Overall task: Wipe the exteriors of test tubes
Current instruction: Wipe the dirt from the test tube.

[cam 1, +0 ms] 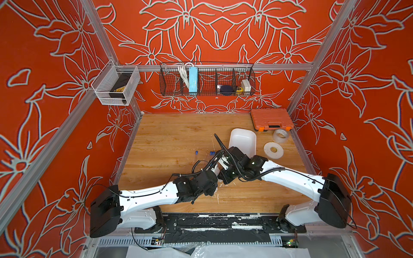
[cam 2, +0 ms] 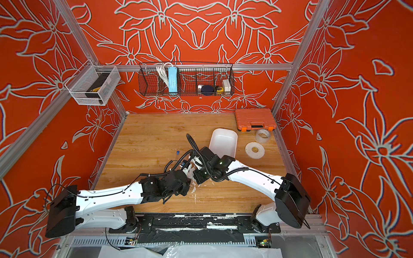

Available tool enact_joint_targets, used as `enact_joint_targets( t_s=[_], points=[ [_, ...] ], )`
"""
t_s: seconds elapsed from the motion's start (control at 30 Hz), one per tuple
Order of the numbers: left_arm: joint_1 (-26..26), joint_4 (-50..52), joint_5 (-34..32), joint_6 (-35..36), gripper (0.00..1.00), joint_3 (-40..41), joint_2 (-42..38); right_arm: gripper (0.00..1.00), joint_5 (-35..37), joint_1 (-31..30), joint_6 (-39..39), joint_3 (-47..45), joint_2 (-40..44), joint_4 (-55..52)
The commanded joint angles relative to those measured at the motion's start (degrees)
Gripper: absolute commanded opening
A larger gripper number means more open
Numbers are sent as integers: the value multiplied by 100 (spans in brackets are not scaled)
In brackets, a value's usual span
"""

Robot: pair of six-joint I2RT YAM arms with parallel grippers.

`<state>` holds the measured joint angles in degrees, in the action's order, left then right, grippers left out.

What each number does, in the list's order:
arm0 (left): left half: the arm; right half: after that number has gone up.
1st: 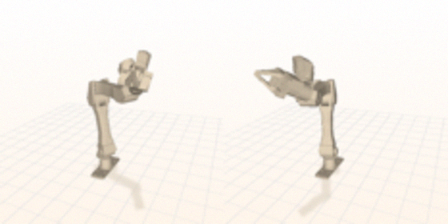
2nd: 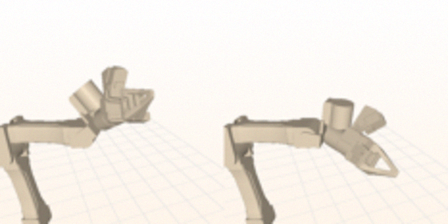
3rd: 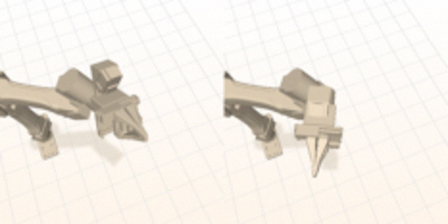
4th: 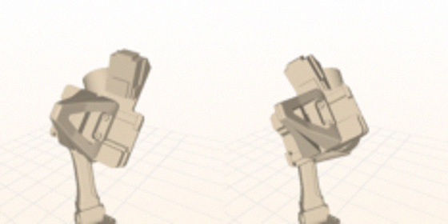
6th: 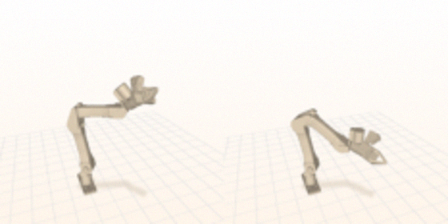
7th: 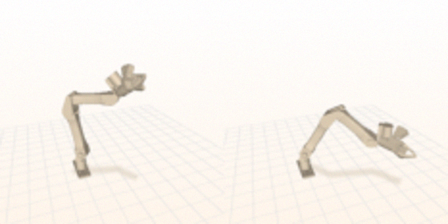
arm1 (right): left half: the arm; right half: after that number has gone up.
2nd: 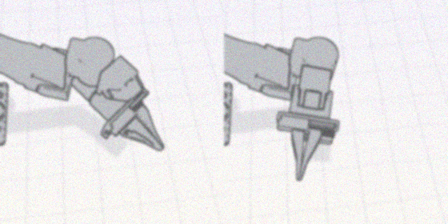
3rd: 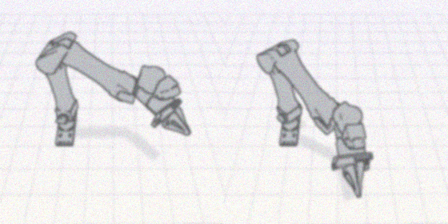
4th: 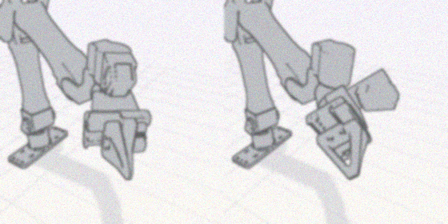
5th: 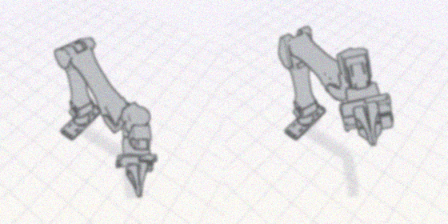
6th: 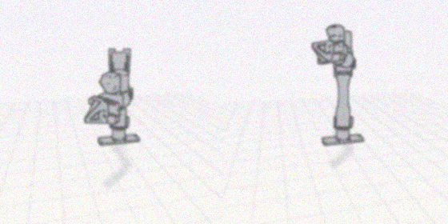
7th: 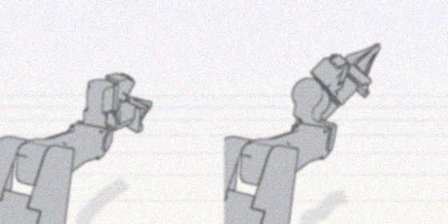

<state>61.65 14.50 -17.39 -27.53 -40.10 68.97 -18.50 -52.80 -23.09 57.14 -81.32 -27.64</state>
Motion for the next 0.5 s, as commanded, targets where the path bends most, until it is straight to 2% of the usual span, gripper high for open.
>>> enact_joint_targets(
  t_s=[0.0,0.47],
  points=[
    [67,9,-151,-83,6,-125,55,0,40,-42,-221,103,-5,177],
    [106,52,-163,-46,6,-90,-91,0,251,-29,-171,362,-311,170]
  ],
)
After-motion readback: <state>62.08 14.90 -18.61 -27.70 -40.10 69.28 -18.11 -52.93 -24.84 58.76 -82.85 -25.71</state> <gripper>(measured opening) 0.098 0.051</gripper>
